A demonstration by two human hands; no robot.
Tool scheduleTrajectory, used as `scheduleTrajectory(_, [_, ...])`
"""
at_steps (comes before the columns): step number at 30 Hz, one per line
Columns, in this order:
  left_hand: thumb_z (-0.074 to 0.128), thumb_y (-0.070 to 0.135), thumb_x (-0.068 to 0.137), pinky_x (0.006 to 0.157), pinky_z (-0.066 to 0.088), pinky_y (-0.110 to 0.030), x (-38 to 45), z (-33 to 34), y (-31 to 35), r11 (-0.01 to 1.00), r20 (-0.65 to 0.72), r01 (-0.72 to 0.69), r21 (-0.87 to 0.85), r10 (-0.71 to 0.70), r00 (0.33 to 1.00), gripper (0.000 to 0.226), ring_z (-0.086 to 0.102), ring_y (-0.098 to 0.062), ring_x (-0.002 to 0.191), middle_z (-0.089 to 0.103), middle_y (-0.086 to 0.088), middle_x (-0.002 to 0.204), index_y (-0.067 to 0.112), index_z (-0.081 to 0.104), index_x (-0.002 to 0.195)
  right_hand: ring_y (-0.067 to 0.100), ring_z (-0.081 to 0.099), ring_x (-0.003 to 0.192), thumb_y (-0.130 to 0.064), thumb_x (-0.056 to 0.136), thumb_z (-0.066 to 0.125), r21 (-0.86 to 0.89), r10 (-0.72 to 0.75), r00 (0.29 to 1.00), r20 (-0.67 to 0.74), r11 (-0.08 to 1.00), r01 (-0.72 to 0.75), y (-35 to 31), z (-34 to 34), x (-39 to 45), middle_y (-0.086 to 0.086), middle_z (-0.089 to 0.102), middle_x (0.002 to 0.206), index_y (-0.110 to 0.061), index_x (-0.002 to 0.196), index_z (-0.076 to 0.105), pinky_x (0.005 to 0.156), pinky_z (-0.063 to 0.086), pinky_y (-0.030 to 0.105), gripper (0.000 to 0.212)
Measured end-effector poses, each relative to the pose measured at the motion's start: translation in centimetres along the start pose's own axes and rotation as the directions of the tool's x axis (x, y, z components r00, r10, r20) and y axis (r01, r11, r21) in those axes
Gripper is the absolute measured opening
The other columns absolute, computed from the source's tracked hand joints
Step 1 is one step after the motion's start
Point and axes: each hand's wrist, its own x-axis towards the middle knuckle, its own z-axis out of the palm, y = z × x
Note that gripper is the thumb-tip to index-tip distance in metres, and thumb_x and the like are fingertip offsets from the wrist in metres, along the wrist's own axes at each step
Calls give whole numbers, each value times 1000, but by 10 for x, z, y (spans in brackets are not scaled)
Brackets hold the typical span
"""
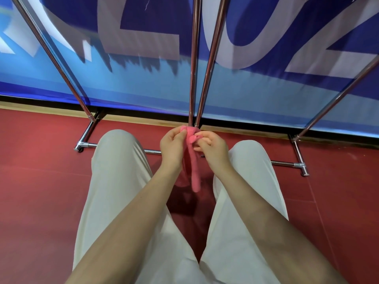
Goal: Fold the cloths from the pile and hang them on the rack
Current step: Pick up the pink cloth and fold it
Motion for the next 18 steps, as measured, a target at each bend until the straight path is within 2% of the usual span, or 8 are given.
scheduleTrajectory(3, [57,6,93,79,56,-29,0,1,-1,998,42,52,21,-53,998,20,69,-14,79,74,-1,80,17,72,85,-2,62,62,-10,86,65,-136,-98,995,-30,986,93,4,-6,2,-12,67,72,-23,84,71,65,48,17,14])
scheduleTrajectory(5, [57,6,92,86,56,-37,1,2,-4,997,63,71,26,-72,995,20,70,-24,88,74,-10,89,16,73,87,-3,58,74,-16,84,69,-303,-219,975,-20,931,203,9,-7,3,-16,60,81,-22,85,74,69,43,13,8])
scheduleTrajectory(7, [57,7,92,89,55,-40,3,1,-7,996,62,81,38,-83,995,20,70,-27,91,74,-11,91,16,74,86,1,56,87,-20,84,69,-399,-307,952,-8,874,278,12,-9,4,-17,58,91,-23,87,74,75,44,15,6])
scheduleTrajectory(9, [56,7,92,86,55,-38,3,1,-8,994,56,106,20,-107,993,21,69,-23,85,75,-8,88,16,74,86,5,59,90,-21,86,67,-413,-317,948,-8,865,285,12,-12,4,-16,64,91,-25,89,73,78,46,19,8])
scheduleTrajectory(13, [59,9,92,89,53,-41,4,1,-13,988,62,153,-17,-152,986,18,67,-23,84,74,-10,88,16,75,86,5,59,72,-25,87,68,-379,-222,975,-17,904,199,11,-13,2,-10,66,77,-22,92,72,66,44,14,7])
scheduleTrajectory(16, [61,10,91,92,53,-44,1,3,-18,982,122,176,-61,-168,978,13,67,-27,88,72,-19,95,10,74,93,-2,57,71,-21,87,67,-353,-254,967,-6,905,235,11,-11,0,-8,66,80,-18,93,72,65,41,8,8])
scheduleTrajectory(18, [60,9,92,87,55,-38,-2,5,-20,981,130,178,-81,-167,977,13,67,-25,87,72,-18,94,10,73,94,-2,57,75,-18,89,64,-347,-285,958,-11,900,264,11,-11,-1,-7,67,87,-17,97,73,68,41,7,11])
